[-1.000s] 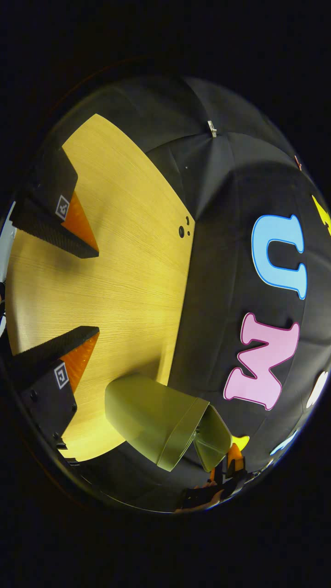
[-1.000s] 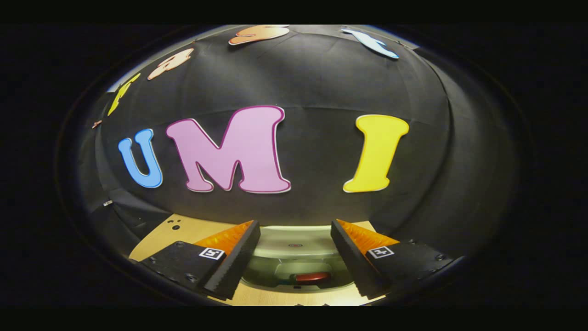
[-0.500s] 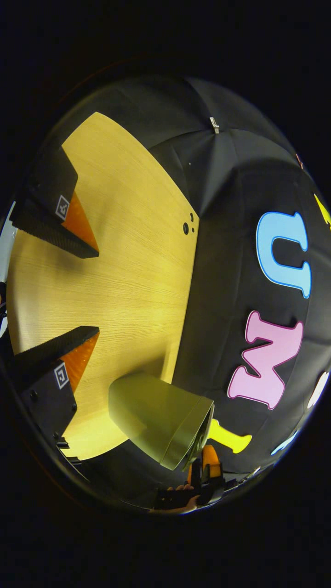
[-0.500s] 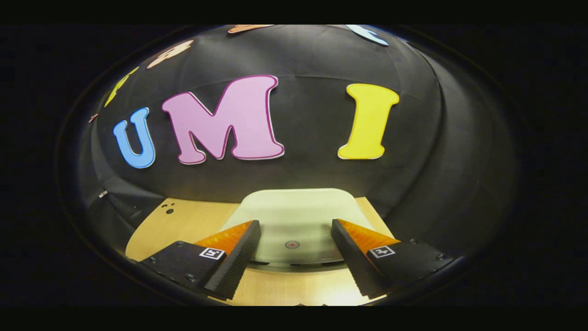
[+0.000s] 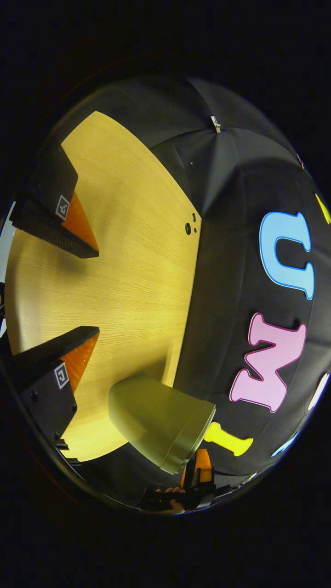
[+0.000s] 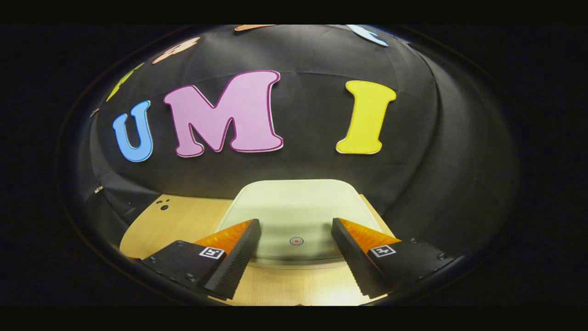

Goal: Press the lid of the desktop garbage bin to open it, pick up the crumpled paper on the desktop and throw it into the bin, then pick up the pop can on the desktop and drop it into the bin, and finally close the garbage bin lid.

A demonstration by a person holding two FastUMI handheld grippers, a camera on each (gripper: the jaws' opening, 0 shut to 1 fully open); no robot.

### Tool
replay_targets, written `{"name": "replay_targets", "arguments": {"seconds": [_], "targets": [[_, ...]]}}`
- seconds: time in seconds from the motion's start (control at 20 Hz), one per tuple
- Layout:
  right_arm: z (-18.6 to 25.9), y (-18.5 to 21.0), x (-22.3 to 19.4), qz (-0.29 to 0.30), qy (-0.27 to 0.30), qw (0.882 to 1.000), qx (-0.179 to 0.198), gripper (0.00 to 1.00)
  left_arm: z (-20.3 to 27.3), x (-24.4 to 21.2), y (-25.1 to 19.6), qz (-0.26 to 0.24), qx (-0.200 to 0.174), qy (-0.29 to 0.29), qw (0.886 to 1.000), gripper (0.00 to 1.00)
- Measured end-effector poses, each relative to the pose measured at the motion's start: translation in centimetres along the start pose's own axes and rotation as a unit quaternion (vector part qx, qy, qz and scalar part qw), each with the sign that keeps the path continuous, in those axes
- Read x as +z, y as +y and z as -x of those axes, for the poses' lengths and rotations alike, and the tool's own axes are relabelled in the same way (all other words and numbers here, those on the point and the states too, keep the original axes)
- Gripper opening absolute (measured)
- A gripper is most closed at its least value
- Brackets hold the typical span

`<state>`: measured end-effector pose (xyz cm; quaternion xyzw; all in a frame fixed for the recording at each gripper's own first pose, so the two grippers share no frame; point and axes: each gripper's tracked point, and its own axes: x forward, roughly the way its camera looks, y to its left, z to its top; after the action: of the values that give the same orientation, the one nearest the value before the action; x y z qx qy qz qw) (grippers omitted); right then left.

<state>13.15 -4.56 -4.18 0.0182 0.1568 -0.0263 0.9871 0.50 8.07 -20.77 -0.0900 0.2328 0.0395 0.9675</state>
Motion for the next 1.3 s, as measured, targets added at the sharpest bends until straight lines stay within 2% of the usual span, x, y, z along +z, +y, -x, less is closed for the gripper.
{"name": "replay_targets", "arguments": {"seconds": [0.25,0.45,0.5,0.55,0.6,0.7,0.85,1.0,1.3], "targets": [[0.0,0.1,-0.9,-0.003,0.006,1.000,-0.006,0.99,-1.0,0.7,0.0,-0.010,-0.005,-0.002,1.000,0.96],[-0.3,0.2,-0.4,-0.002,-0.012,1.000,-0.004,0.99,-1.5,1.5,-0.3,-0.011,-0.009,-0.009,1.000,0.96],[-0.2,0.2,0.1,-0.003,-0.022,1.000,-0.003,0.99,-1.5,1.8,-0.4,-0.013,-0.010,-0.012,1.000,0.92],[-0.2,0.2,-0.1,-0.002,-0.019,1.000,-0.003,0.99,-1.4,2.0,-0.6,-0.015,-0.012,-0.016,1.000,0.92],[0.1,0.1,0.1,-0.002,-0.022,1.000,-0.008,0.98,-1.2,2.4,-0.7,-0.017,-0.016,-0.021,1.000,0.96],[0.8,0.4,0.2,-0.010,-0.027,1.000,-0.014,0.98,-0.7,3.6,-0.9,-0.024,-0.021,-0.037,0.999,0.96],[2.9,2.3,0.8,-0.029,-0.052,0.998,0.003,0.98,0.9,5.6,-1.0,-0.049,-0.022,-0.067,0.996,0.96],[6.1,3.8,0.2,-0.038,-0.074,0.996,0.008,0.98,3.7,8.5,-1.9,-0.099,-0.028,-0.111,0.988,0.96],[13.3,7.0,-2.8,-0.008,-0.078,0.997,0.021,0.98,10.6,10.9,-4.6,-0.143,-0.075,-0.175,0.971,0.95]]}}
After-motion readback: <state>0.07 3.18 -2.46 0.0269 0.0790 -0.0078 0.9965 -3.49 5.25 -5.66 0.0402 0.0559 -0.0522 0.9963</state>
